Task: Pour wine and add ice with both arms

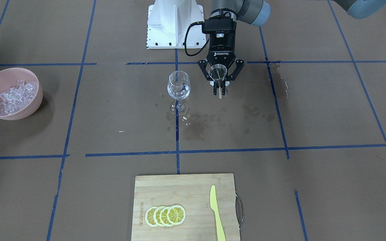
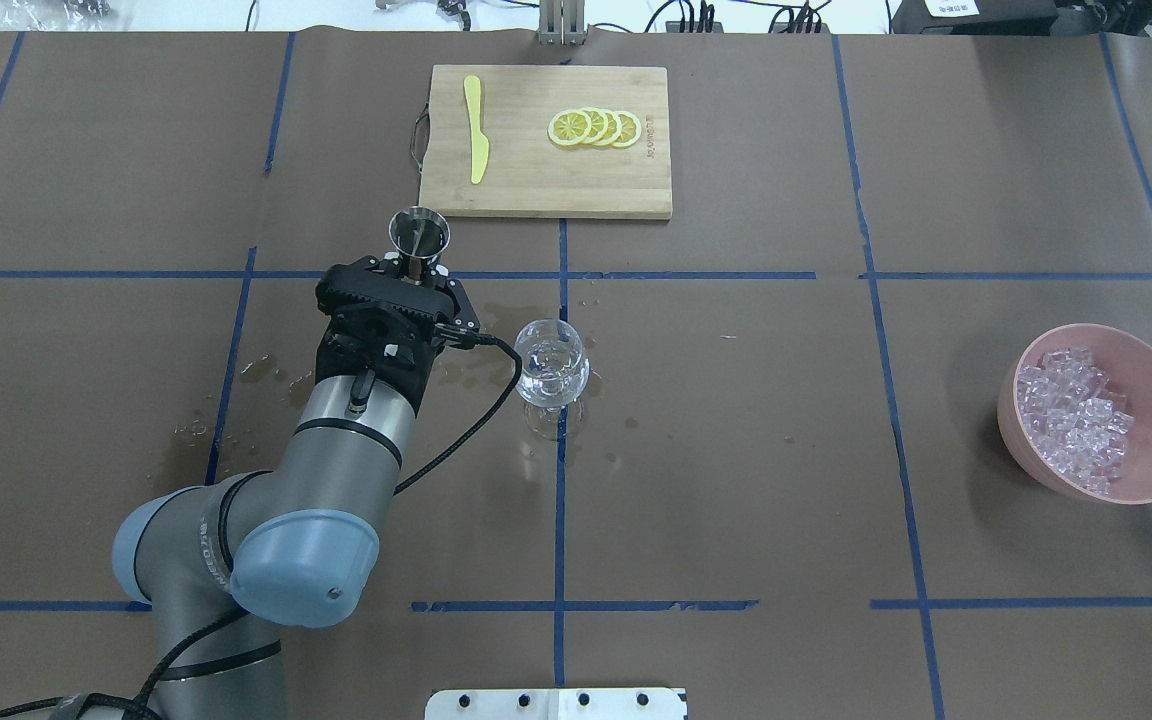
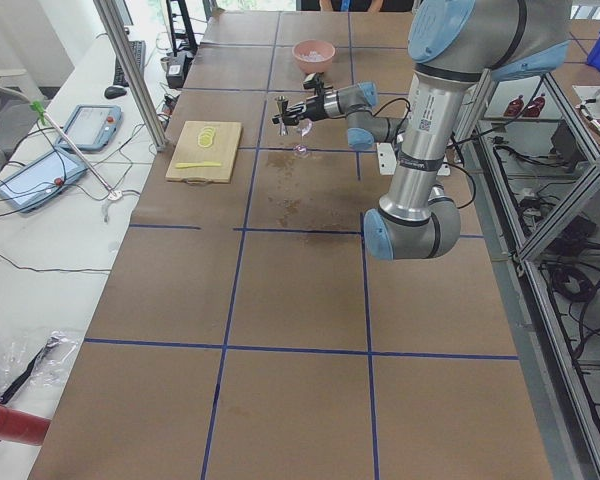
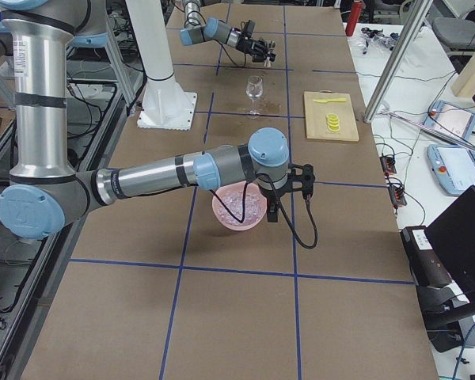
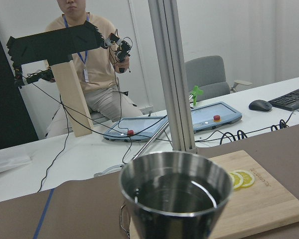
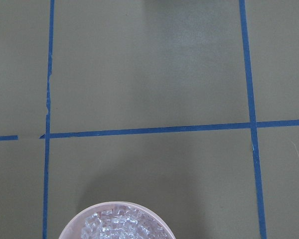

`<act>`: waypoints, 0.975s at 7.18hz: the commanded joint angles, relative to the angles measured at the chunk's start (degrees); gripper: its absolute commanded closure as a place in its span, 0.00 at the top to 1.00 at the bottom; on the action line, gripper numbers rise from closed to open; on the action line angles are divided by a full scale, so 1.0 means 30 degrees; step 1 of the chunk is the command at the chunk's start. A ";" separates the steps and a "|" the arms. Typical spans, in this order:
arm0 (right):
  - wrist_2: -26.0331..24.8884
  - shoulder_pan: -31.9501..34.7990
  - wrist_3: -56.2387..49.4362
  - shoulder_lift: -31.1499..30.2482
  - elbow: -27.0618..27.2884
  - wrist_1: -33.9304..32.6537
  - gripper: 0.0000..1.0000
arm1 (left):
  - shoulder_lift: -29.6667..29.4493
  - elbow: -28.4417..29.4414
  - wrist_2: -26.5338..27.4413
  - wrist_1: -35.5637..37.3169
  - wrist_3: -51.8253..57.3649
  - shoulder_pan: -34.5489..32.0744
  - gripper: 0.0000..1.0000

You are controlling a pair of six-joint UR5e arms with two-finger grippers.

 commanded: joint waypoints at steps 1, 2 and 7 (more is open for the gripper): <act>-0.0032 0.0000 0.0001 0.0012 0.0002 0.0000 1.00 | -0.0006 0.0218 -0.0124 -0.0173 0.1027 0.0589 0.00; -0.0062 0.0000 0.0001 0.0041 -0.0027 0.0000 1.00 | -0.0007 0.0132 -0.0066 -0.0173 0.1783 0.0738 0.00; -0.1108 -0.1282 0.2185 -0.0191 0.1457 0.0000 1.00 | -0.0329 0.0219 0.0931 -0.0144 0.4632 0.1472 0.00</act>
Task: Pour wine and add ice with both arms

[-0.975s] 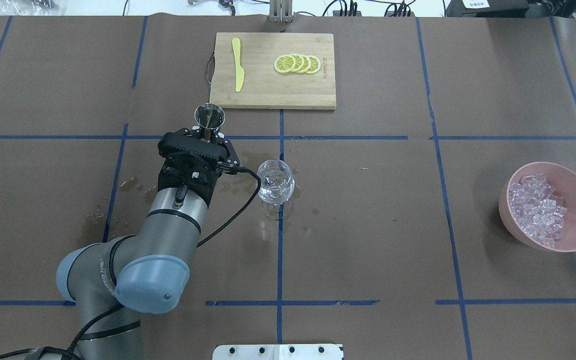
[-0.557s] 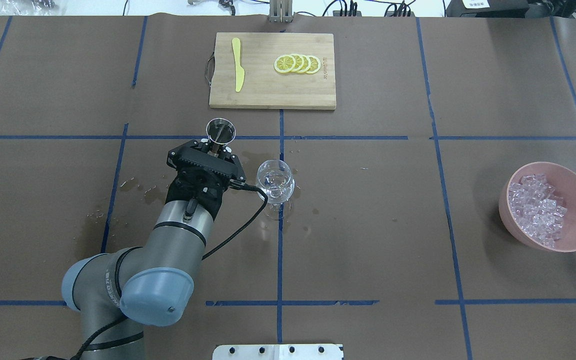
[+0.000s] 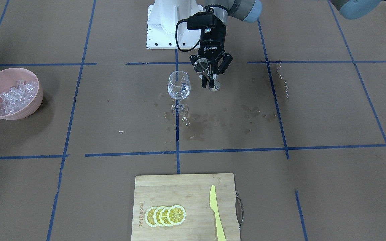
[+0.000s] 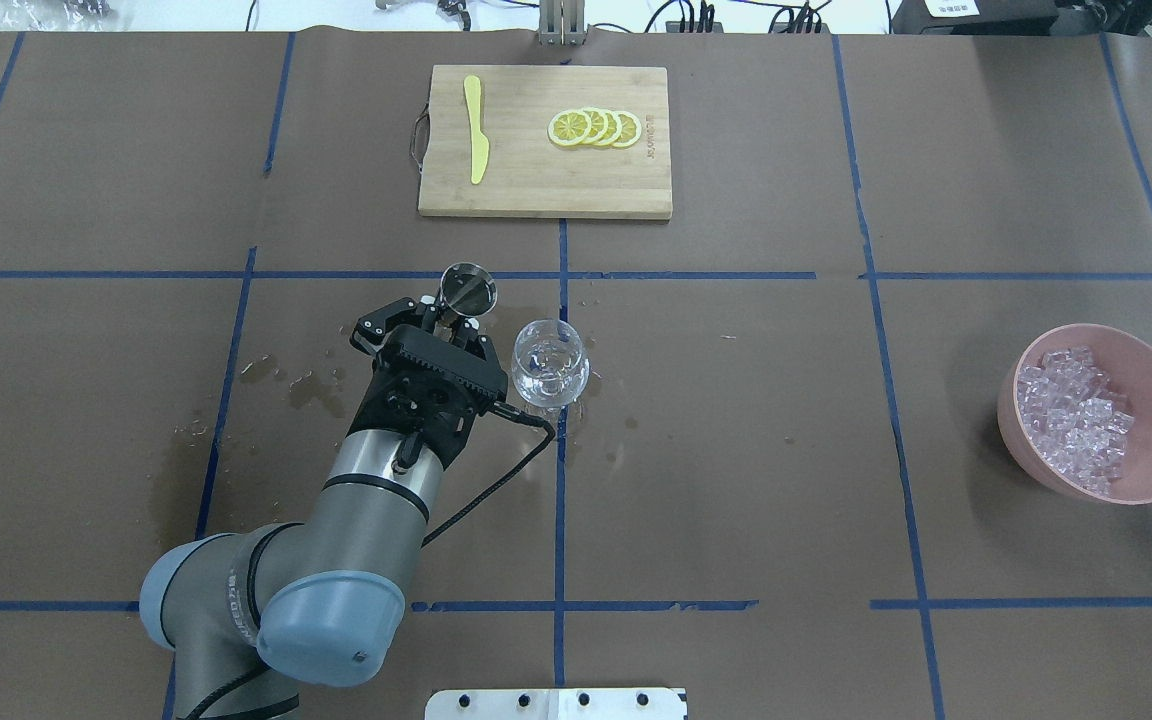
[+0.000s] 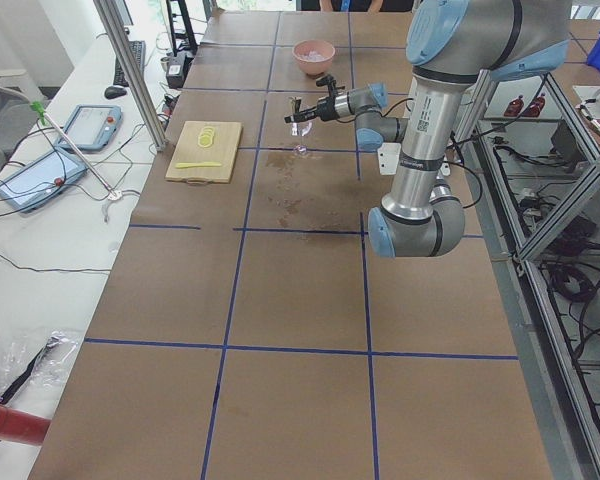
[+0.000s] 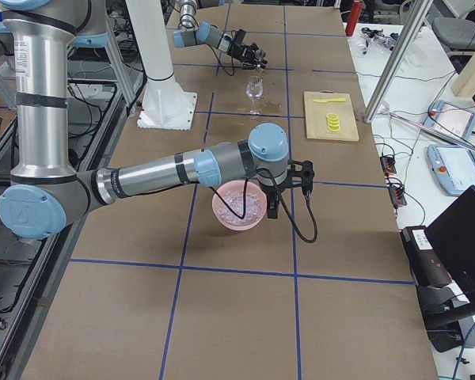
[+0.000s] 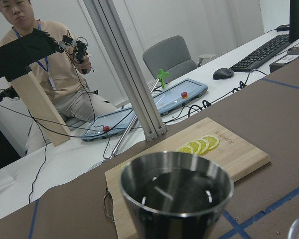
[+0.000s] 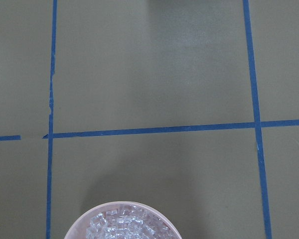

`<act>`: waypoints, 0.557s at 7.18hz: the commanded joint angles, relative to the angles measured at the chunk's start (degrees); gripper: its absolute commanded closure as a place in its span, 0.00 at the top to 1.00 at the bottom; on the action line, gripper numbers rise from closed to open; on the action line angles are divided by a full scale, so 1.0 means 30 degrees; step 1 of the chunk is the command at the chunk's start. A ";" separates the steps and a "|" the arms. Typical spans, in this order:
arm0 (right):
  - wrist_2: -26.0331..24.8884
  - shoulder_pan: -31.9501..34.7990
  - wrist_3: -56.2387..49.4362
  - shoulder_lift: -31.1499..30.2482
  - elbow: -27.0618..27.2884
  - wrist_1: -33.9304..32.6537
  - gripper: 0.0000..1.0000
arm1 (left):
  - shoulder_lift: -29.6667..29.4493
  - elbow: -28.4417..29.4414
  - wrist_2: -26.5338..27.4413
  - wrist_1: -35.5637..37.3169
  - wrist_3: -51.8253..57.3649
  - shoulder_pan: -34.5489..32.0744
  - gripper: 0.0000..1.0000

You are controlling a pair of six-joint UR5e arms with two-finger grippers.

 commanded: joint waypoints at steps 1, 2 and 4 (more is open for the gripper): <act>-0.0831 -0.1279 0.2277 -0.0197 0.1323 -0.0001 1.00 | -0.0049 0.0043 0.0194 0.0022 0.0445 0.0103 0.00; -0.1558 -0.2126 0.3128 -0.0343 0.1850 -0.0001 1.00 | -0.0078 0.0102 0.0224 0.0051 0.1373 0.0190 0.00; -0.2002 -0.2893 0.4043 -0.0374 0.2264 -0.0001 1.00 | -0.0428 0.0421 0.0370 0.0052 0.1793 0.0220 0.00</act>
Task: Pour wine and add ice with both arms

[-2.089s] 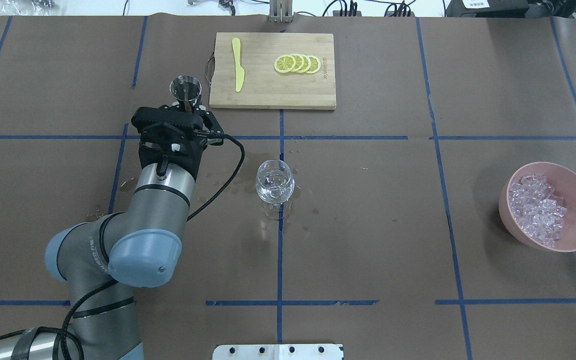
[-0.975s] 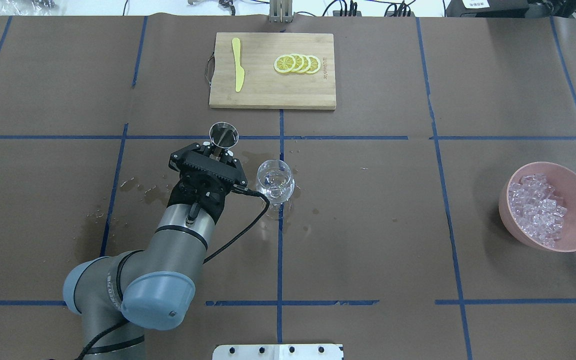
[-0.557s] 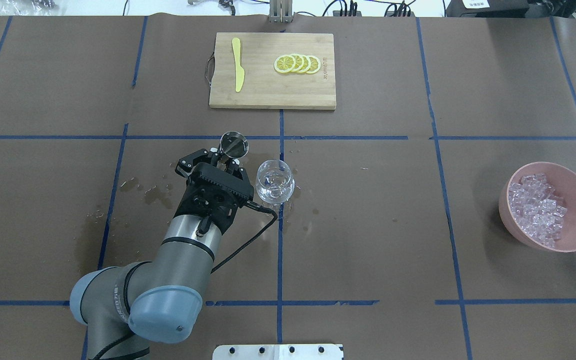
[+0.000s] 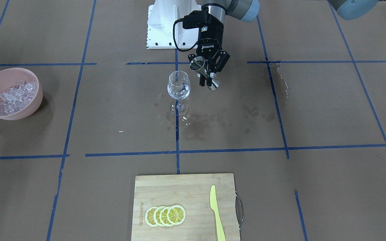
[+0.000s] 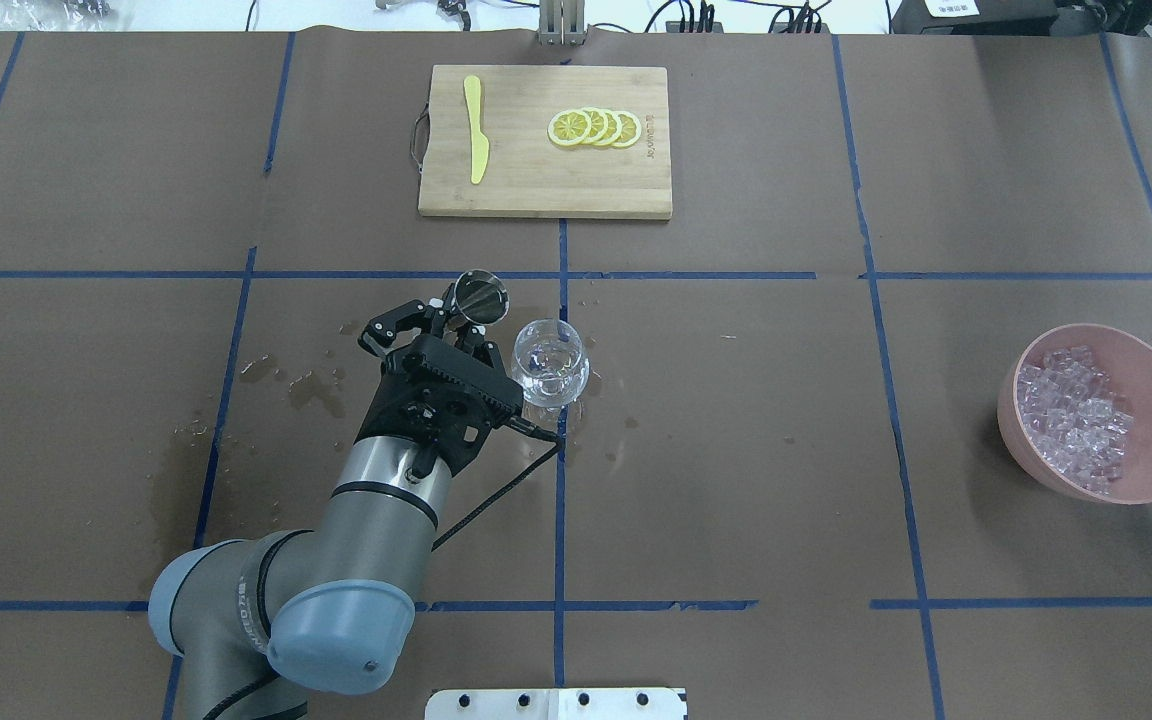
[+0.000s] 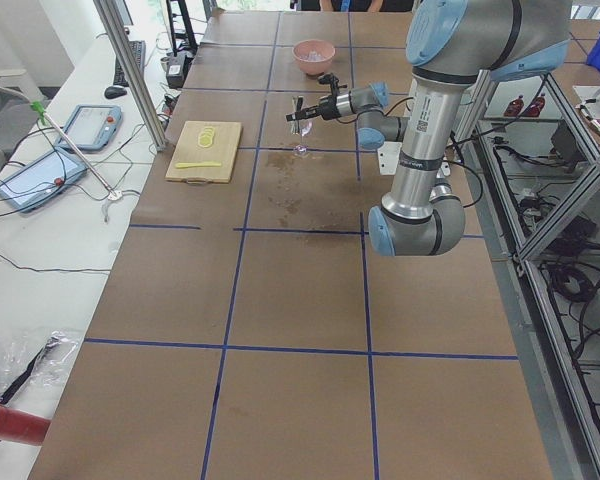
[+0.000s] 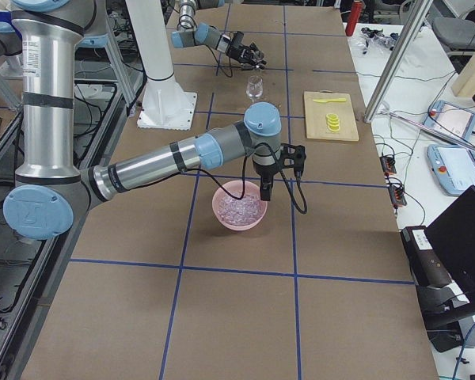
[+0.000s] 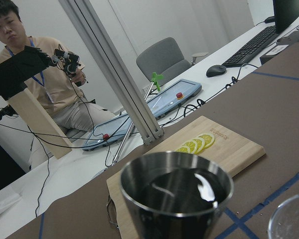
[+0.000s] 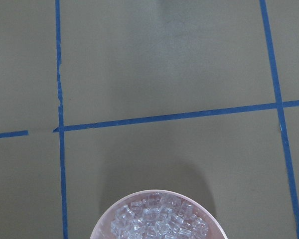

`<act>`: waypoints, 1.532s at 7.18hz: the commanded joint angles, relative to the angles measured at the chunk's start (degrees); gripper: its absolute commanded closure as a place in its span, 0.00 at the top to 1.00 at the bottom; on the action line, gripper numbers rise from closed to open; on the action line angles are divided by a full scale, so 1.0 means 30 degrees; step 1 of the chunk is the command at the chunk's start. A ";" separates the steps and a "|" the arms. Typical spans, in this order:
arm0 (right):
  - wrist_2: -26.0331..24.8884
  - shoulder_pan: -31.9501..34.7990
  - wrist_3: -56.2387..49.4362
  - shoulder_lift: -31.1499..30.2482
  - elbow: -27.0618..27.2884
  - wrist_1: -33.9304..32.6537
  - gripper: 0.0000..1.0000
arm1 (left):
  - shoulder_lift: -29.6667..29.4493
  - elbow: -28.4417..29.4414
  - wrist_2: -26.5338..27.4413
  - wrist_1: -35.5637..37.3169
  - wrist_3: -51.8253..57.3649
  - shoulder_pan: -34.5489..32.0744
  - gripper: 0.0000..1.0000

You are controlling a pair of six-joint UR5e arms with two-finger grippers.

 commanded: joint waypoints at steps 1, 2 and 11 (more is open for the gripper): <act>-0.0819 -0.1088 0.1062 -0.0100 0.0428 0.0029 1.00 | -0.0441 0.0620 0.0137 0.0033 0.0279 0.0033 0.00; -0.1461 -0.1702 0.1792 -0.0101 0.0748 0.0058 1.00 | -0.0502 0.0624 0.0137 0.0062 0.1178 0.0033 0.00; -0.2757 -0.3903 0.4840 -0.0831 0.0840 0.2981 1.00 | -0.0913 0.0273 0.1397 0.0150 1.0033 0.0004 0.00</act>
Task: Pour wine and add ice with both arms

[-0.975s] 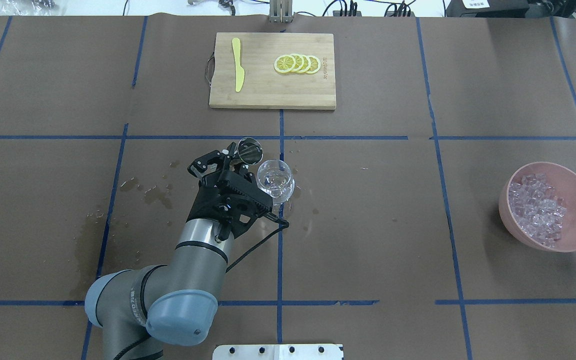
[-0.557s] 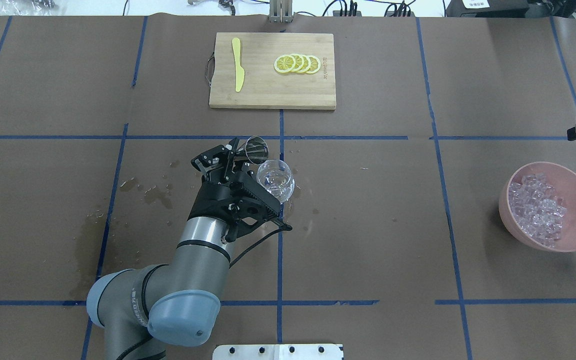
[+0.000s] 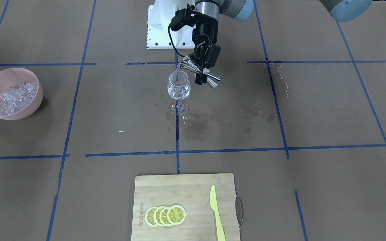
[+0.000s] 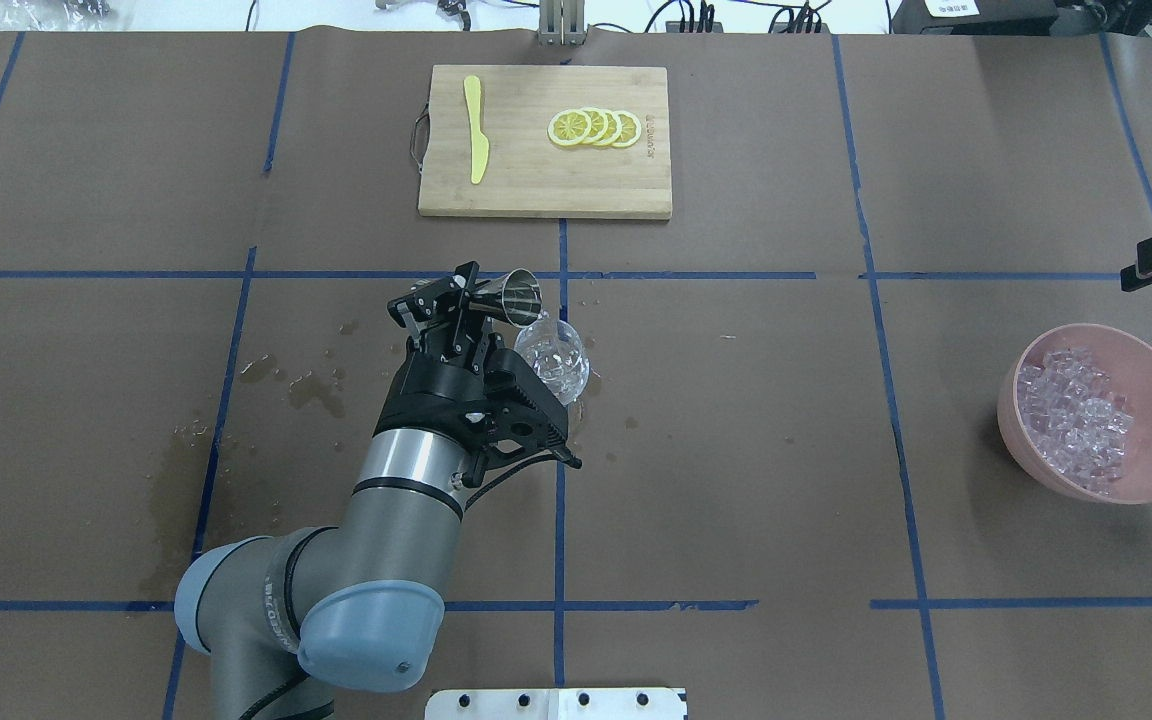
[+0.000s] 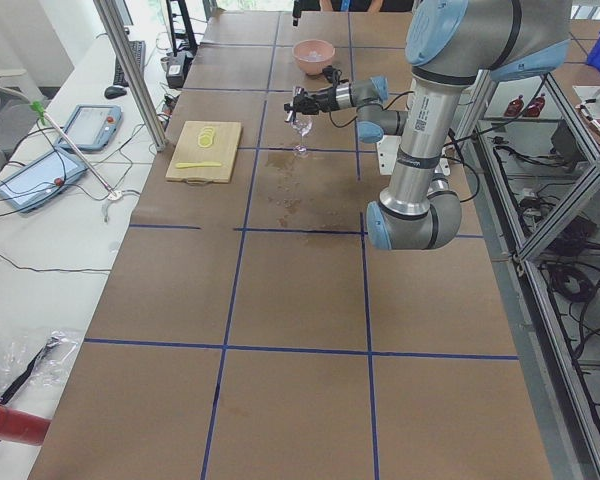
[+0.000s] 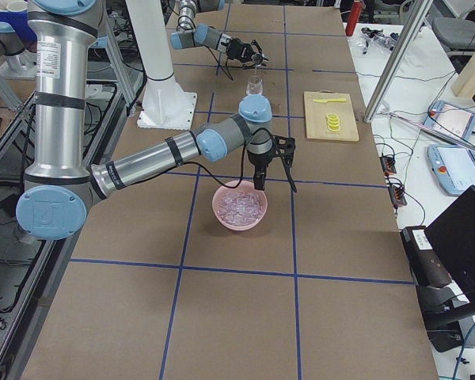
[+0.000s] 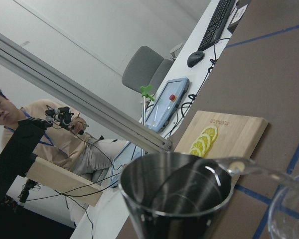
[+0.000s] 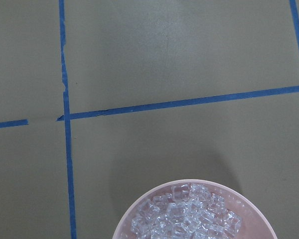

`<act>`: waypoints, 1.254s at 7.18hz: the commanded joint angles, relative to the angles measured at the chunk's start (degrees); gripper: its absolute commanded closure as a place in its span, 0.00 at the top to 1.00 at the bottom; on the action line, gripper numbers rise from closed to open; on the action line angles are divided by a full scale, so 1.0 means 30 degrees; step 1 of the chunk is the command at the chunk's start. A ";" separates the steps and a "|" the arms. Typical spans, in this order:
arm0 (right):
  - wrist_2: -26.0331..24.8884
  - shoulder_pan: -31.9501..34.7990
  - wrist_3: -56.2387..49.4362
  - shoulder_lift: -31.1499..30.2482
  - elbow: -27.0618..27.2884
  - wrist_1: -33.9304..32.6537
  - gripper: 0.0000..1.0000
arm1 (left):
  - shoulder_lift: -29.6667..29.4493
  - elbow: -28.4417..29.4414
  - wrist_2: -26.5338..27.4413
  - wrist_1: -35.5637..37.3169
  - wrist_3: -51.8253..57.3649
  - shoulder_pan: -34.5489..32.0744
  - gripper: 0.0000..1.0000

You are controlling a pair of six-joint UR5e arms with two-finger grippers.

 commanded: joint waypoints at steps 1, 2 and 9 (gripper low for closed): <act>-0.0096 -0.0386 0.0853 -0.0386 0.0019 0.1007 1.00 | -0.0006 -0.0122 0.0110 0.0010 0.1587 -0.0016 0.00; -0.0096 -0.0416 0.0854 -0.0416 0.0020 0.1009 1.00 | 0.0023 -0.0181 0.0400 0.0010 0.2584 -0.0045 0.00; -0.0740 -0.1119 0.1470 -0.0475 0.0020 0.1038 1.00 | 0.0053 -0.0533 0.1279 0.0069 0.8995 0.0013 0.00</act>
